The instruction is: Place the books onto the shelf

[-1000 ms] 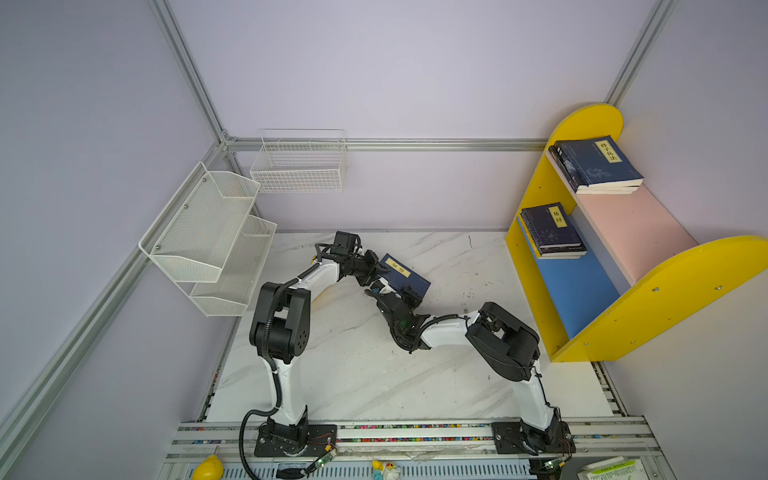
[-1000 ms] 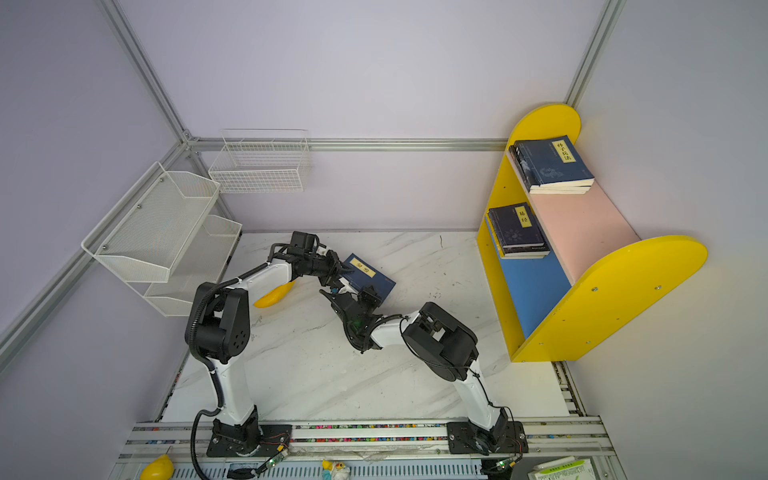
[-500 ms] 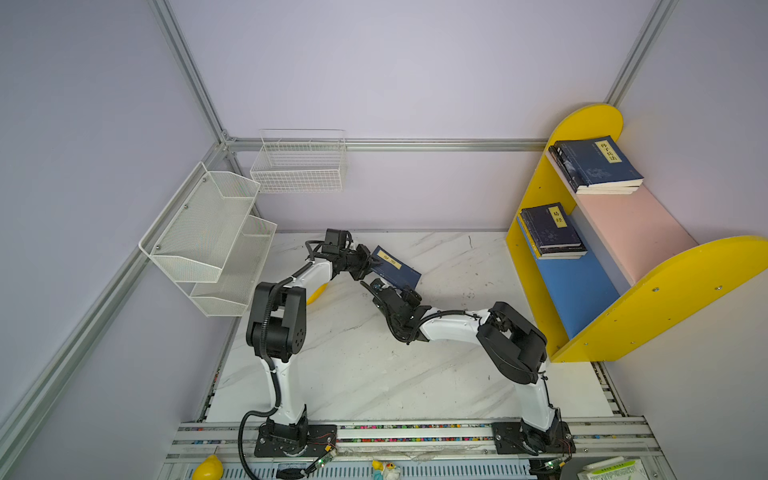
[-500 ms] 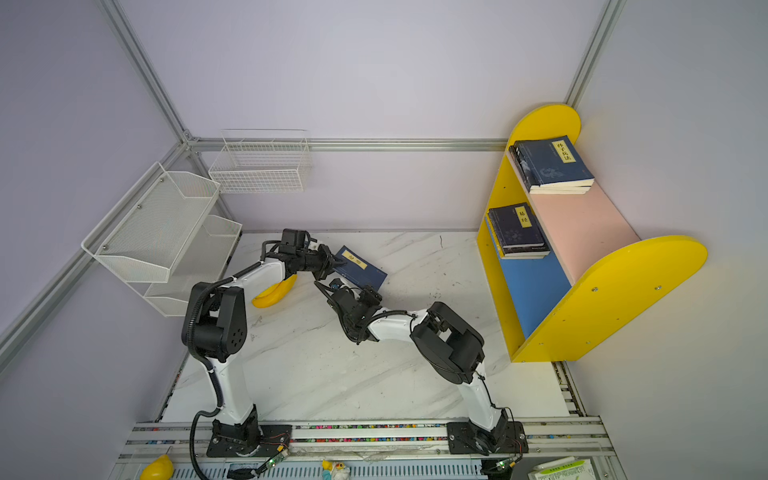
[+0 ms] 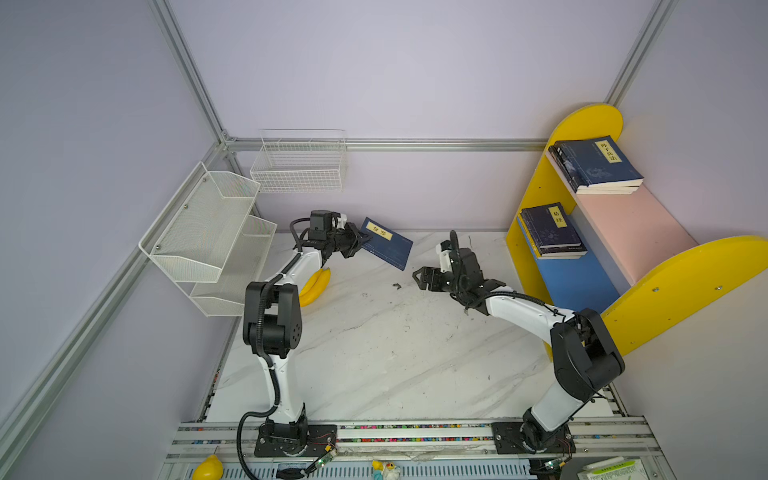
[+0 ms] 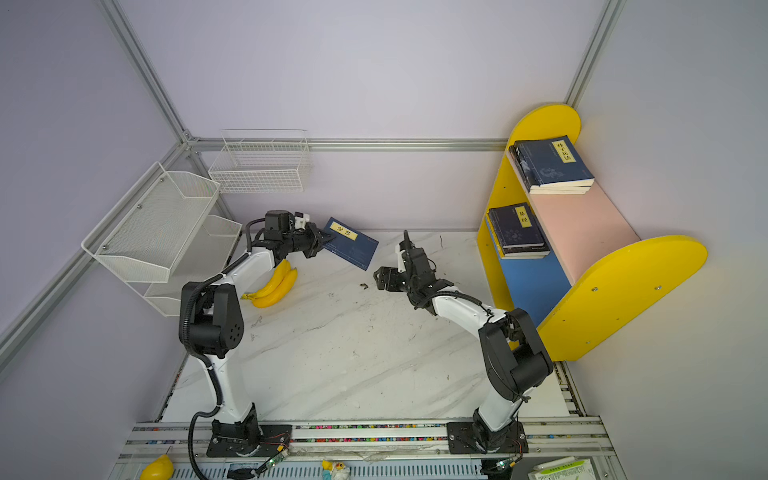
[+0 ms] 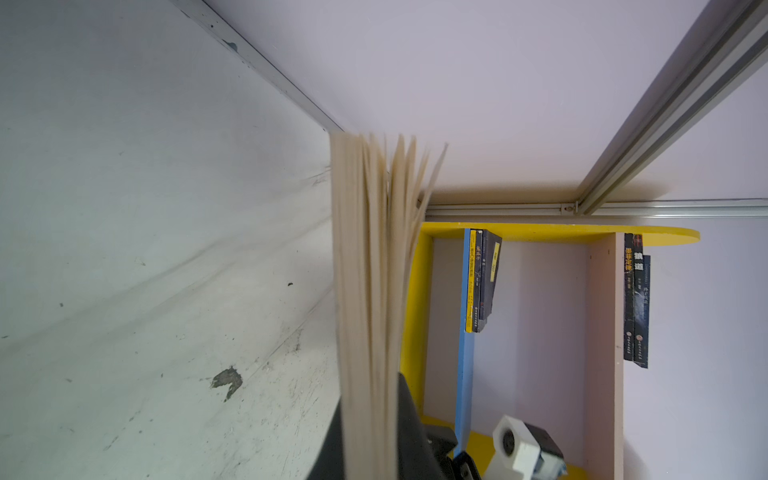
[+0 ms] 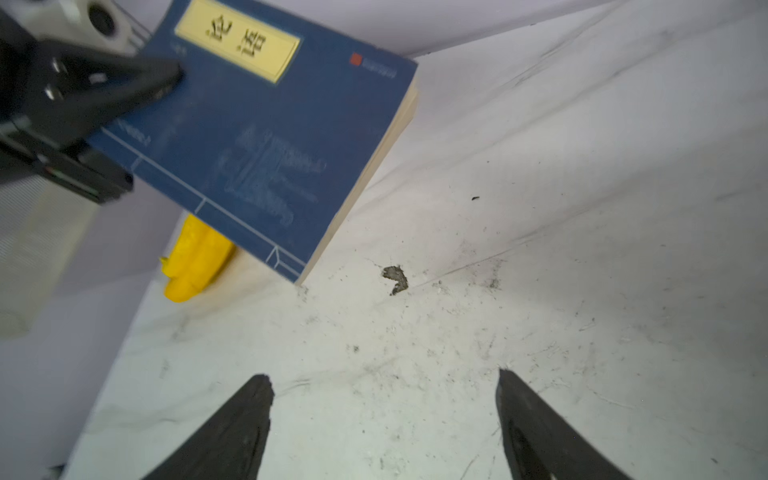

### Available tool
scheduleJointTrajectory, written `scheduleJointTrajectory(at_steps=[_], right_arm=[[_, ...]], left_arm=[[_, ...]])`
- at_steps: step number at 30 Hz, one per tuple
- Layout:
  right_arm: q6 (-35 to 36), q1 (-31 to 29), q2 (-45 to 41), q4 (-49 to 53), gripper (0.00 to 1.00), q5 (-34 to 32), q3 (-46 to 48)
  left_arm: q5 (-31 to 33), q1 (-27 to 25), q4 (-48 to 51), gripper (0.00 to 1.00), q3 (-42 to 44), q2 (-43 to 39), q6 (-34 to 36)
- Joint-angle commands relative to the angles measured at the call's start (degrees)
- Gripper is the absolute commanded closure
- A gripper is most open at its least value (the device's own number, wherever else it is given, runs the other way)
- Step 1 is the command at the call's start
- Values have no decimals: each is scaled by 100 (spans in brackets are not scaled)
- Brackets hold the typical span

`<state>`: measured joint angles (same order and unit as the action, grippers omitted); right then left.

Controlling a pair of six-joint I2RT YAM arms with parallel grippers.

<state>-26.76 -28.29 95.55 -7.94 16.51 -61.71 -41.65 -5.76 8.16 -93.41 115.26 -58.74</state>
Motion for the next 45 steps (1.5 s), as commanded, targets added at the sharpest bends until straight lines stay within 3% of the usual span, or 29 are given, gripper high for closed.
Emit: scheduleJointTrajectory(at_steps=[1,7,13,18,24,32,36,41,43,45], right_arm=[[-1640,104,-194,-1640,11,1597,315],[-3230,313,214,-3994,11,2255,748],[-4380,315,773,-5876,15,2198,939],[-4892,315,1135,-6959,23,1916,964],[-4904,315,1245,-7142,36,1633,774],[-4787,316,1308,-6896,38,1633,422],[-4590,309,1282,-6540,51,1405,292],[-4351,310,1274,-5957,78,1155,121],[-4259,310,1207,-5670,82,1025,116],[-4291,323,1111,-5526,88,853,208]], left_arm=[[-671,-9,-461,100,-411,-501,327],[-1361,-5,-1164,100,-256,-657,-3],[-1793,-4,-2730,100,-5,-649,-1182],[-1955,-4,-3192,100,24,-593,-1583],[-2031,-14,-3200,100,85,-597,-1657],[-2151,-73,-3188,100,14,-532,-1735],[-2183,-133,-3153,100,-28,-463,-1749],[-2244,-232,-3129,100,-72,-373,-1748],[-2187,-241,-3127,99,-86,-337,-1752],[-2119,-239,-3074,91,-156,-296,-1726]])
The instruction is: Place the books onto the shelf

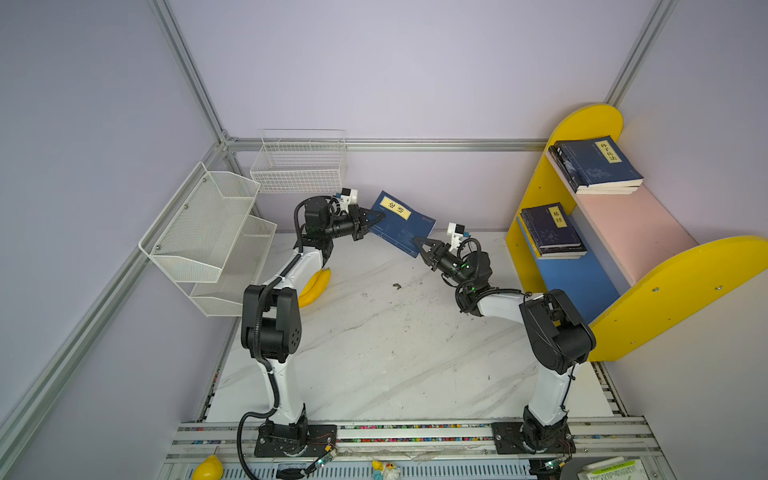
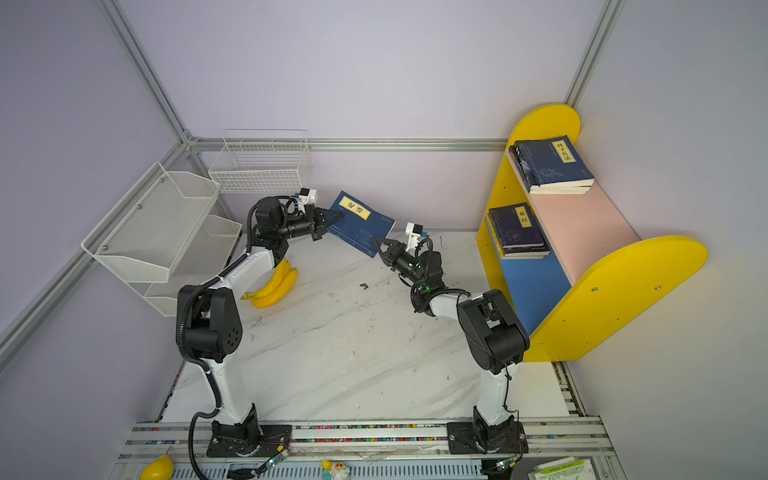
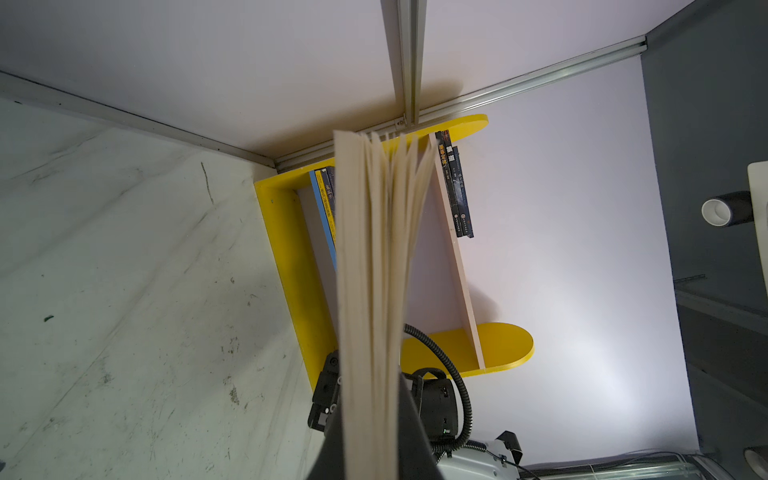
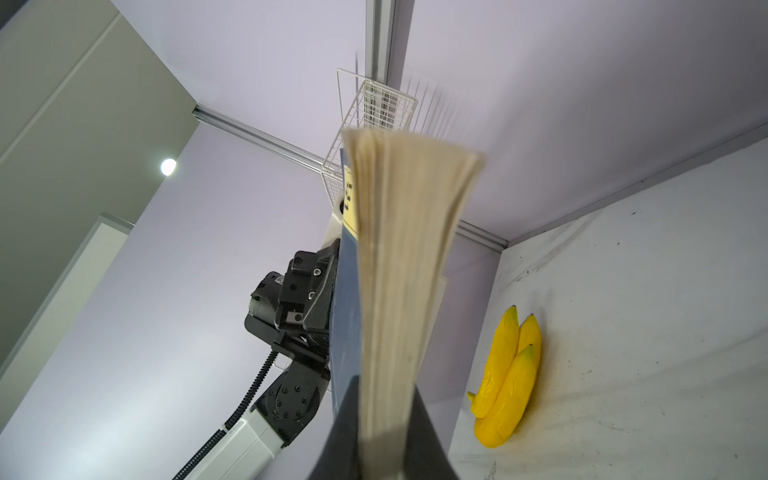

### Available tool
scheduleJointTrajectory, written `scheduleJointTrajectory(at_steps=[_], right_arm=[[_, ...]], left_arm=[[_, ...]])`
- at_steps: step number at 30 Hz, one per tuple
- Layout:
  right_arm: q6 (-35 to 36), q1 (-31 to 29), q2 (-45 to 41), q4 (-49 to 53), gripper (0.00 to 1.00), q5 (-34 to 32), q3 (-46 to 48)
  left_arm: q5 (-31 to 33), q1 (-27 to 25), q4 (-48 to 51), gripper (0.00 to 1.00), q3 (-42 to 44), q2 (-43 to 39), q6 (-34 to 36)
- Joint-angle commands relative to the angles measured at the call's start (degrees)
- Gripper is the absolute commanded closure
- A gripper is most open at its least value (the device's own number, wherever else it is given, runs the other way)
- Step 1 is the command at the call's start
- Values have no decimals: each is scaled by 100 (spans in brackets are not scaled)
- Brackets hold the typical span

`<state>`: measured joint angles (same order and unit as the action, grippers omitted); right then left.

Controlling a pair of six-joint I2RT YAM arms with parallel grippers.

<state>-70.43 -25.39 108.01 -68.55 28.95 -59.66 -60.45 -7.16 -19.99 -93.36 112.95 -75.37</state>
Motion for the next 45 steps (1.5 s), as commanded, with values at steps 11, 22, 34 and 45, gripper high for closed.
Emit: scheduleJointTrajectory(at_steps=[11,22,34,45], right_arm=[[-64,1142,-1534,936,98,-1475,1281],[670,2935,-2884,2180,99,-1615,1553],[619,4351,-1923,2461,99,-1396,334],[1073,4569,-1346,3510,98,-1697,-494]], left_arm=[[592,118,1046,23,-443,-235,994],[650,118,883,22,312,-443,973],[656,127,596,22,519,-543,814],[664,155,168,23,896,-616,520]])
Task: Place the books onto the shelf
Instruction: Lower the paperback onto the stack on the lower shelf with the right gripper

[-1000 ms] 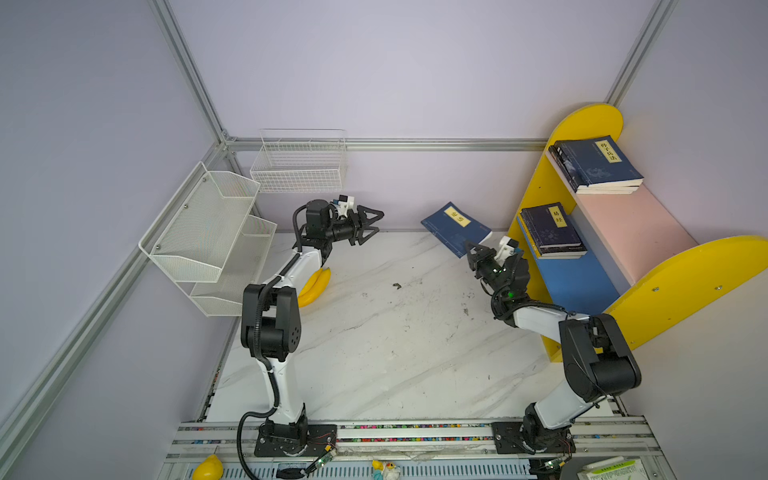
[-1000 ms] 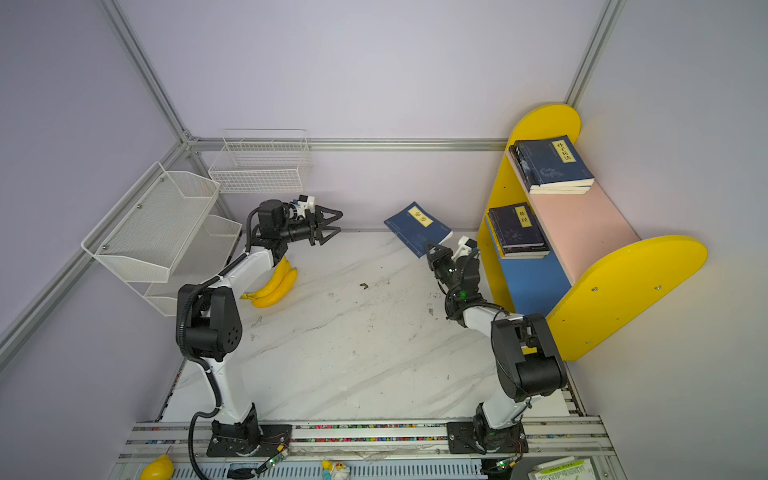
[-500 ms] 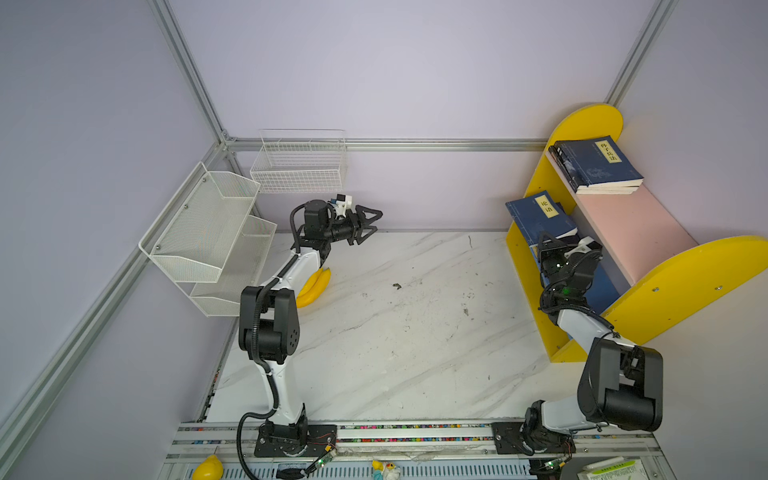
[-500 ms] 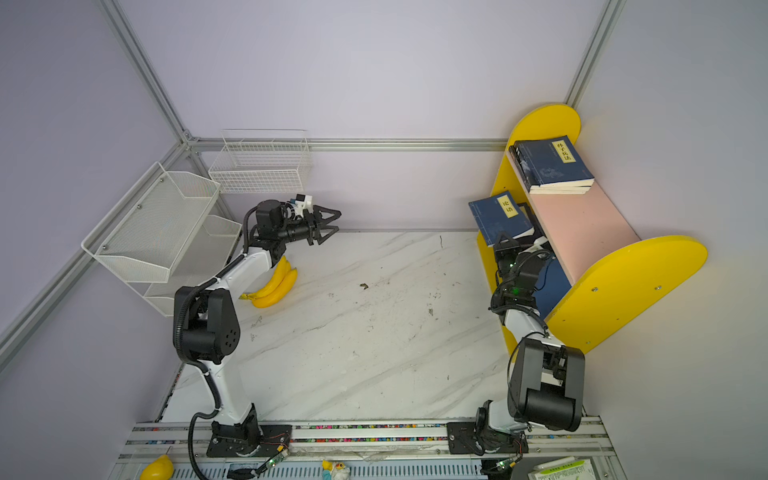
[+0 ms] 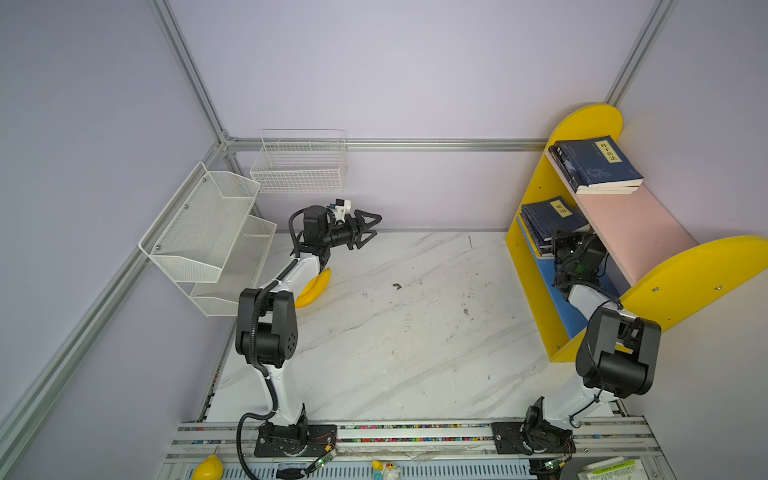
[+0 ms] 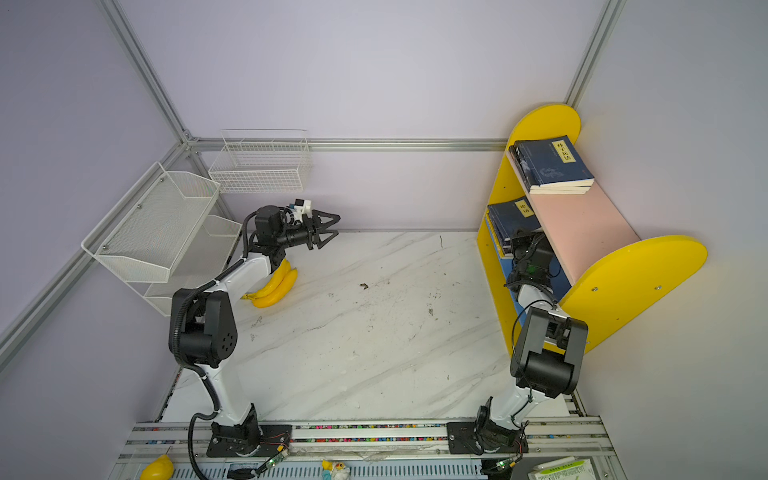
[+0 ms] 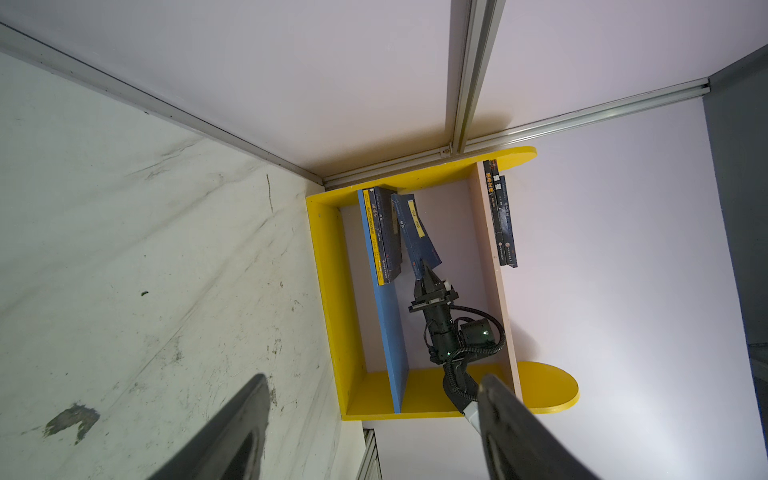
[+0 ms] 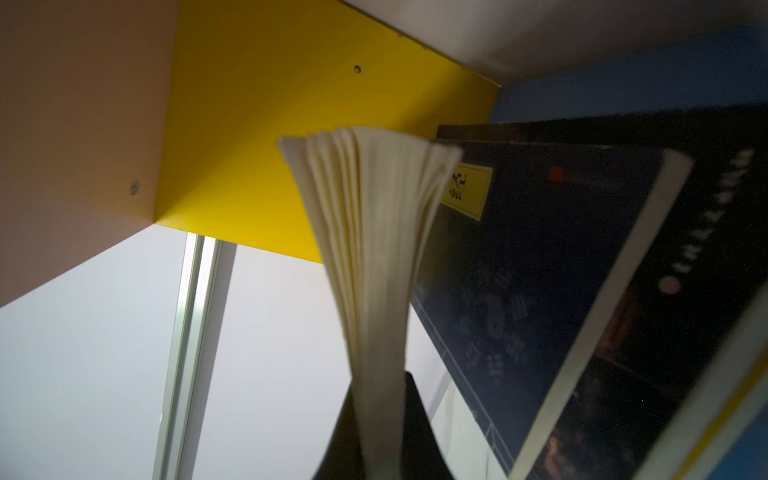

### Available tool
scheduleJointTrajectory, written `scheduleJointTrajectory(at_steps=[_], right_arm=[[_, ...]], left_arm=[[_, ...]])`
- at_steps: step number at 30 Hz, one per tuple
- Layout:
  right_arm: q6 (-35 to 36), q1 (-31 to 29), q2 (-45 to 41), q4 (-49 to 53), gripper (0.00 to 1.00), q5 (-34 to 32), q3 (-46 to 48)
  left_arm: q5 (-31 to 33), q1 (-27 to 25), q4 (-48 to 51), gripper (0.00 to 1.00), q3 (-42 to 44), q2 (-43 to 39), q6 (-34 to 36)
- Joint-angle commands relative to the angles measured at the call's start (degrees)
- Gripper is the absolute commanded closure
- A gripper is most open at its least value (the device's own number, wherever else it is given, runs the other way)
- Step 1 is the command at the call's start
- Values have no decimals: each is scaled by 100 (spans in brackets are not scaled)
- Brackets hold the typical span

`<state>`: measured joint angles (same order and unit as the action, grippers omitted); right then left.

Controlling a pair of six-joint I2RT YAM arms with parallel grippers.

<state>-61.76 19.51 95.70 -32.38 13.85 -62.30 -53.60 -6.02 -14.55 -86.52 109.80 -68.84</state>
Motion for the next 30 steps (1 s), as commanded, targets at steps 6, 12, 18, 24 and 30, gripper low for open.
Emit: scheduleJointTrajectory(at_steps=[6,12,18,24,30], right_arm=[[254,100,267,-194,98,-68,-489],[171,103,613,-307,98,-29,-648],[173,100,837,-356,97,3,-728],[138,103,979,-383,97,38,-695],[95,102,1177,-400,97,196,-761]], left_arm=[[-23,48,-460,23,163,-241,-221],[-9,48,-553,23,160,-211,-316],[53,48,-555,23,232,-252,-323],[95,48,-558,23,285,-251,-350],[121,48,-584,23,350,-259,-382]])
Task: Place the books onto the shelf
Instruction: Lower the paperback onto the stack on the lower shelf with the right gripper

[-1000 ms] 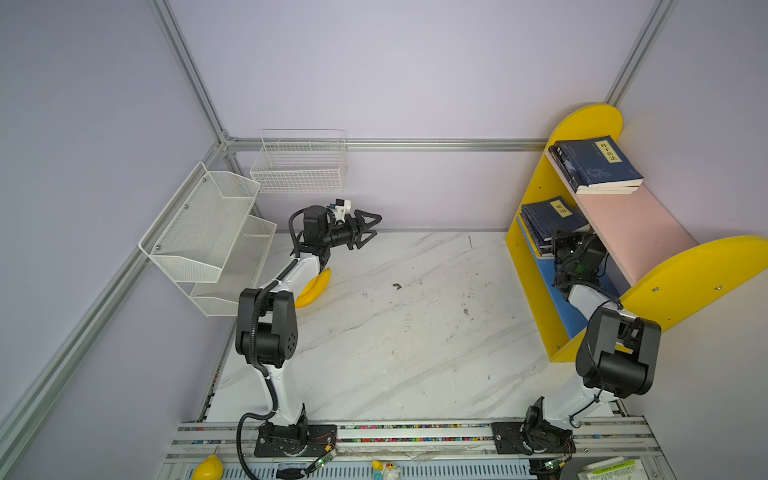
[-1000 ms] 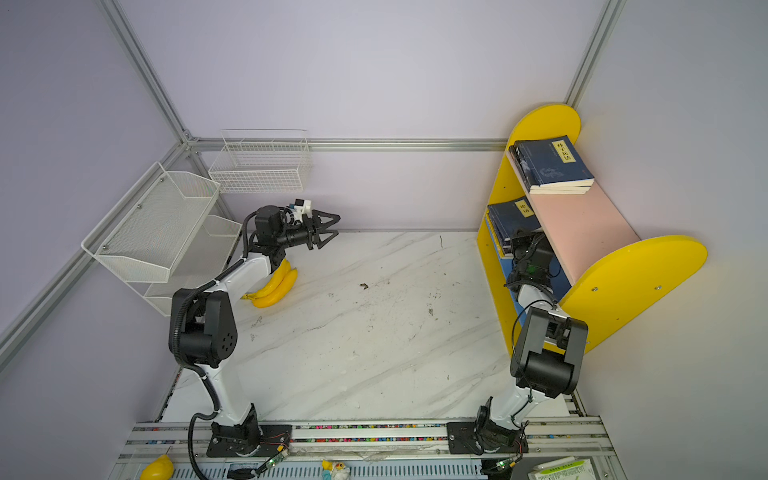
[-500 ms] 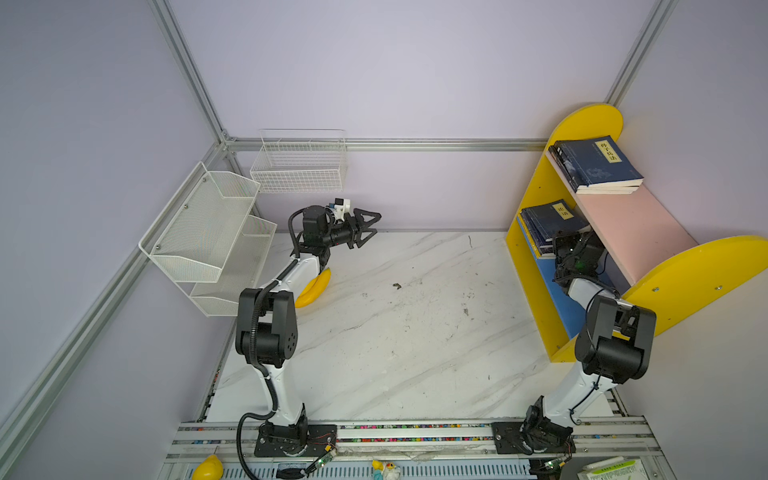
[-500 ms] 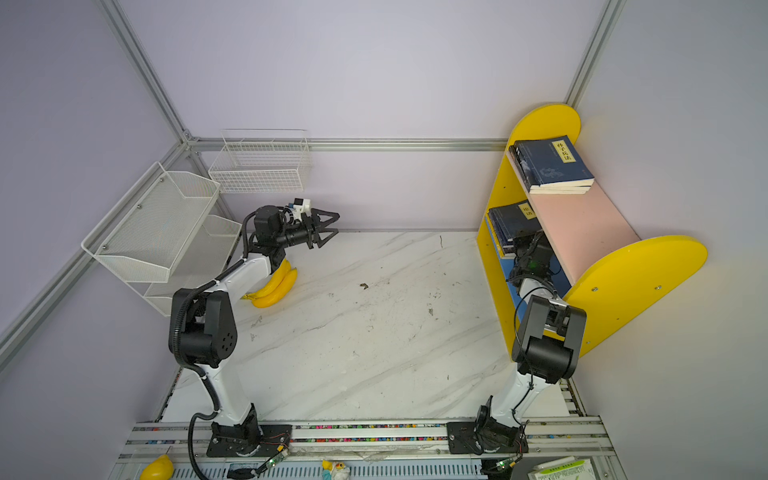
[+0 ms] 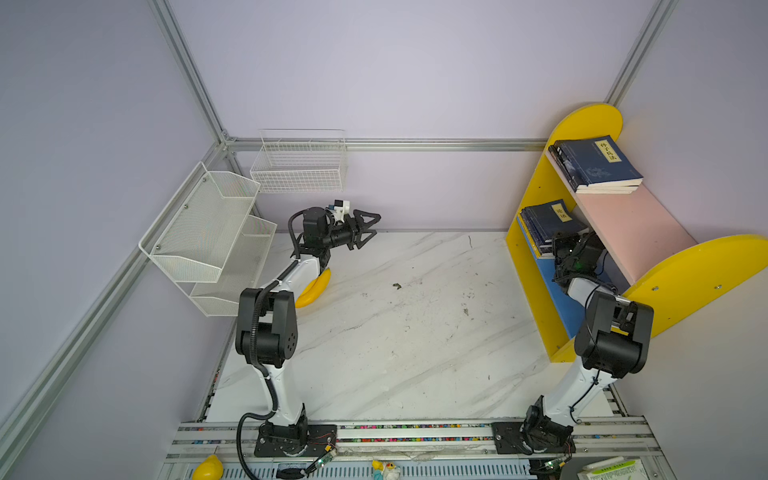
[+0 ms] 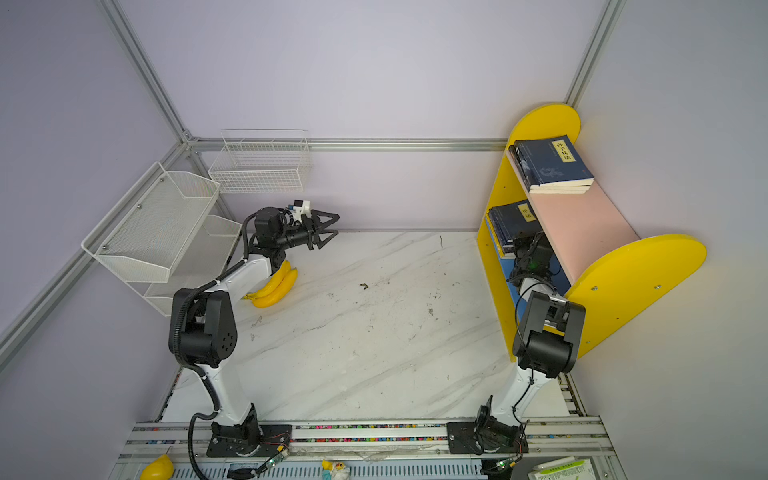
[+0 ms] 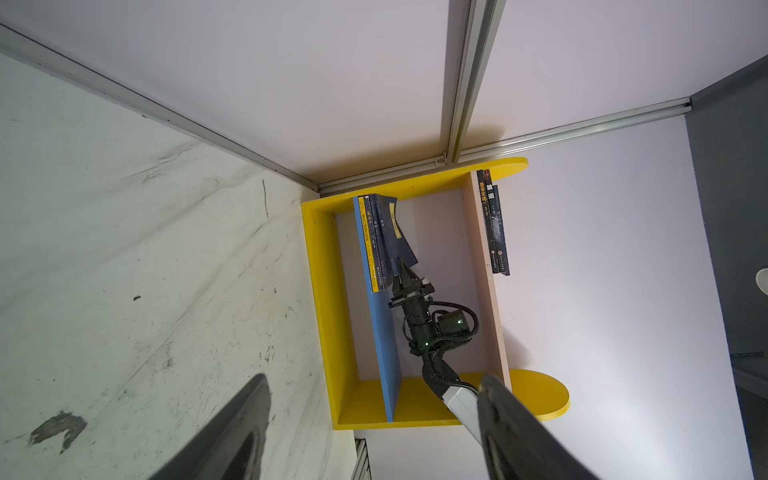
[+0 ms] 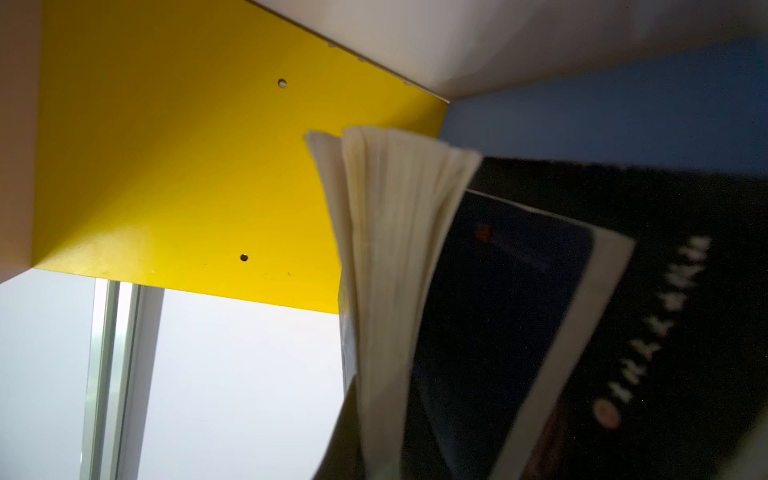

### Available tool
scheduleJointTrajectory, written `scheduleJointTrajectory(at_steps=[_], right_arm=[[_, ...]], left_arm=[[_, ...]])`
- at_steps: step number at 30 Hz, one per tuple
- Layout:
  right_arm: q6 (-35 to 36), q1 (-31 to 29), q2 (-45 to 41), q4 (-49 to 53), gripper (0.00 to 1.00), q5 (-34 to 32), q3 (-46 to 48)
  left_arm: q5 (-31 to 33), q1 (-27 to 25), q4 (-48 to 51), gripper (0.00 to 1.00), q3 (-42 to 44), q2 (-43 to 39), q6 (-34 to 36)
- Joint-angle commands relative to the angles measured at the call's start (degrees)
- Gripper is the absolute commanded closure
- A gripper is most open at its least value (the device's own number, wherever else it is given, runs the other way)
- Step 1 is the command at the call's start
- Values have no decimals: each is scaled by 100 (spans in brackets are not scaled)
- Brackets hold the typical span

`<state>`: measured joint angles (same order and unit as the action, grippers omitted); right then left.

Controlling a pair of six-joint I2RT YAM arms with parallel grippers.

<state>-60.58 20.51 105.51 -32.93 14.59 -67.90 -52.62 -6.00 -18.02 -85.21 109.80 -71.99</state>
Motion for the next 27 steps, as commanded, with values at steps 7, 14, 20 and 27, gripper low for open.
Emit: scheduleJointTrajectory(at_steps=[7,14,20,27], right_arm=[[-5,-1,403,-191,95,324,-441],[20,5,375,-43,93,396,-479],[164,3,222,283,80,389,-485],[463,-1,11,809,72,333,-555]], left_arm=[[40,42,-306,23,312,-266,-105],[35,46,-386,23,370,-257,-158],[15,46,-501,23,387,-204,-243],[-14,45,-640,23,425,-178,-332]])
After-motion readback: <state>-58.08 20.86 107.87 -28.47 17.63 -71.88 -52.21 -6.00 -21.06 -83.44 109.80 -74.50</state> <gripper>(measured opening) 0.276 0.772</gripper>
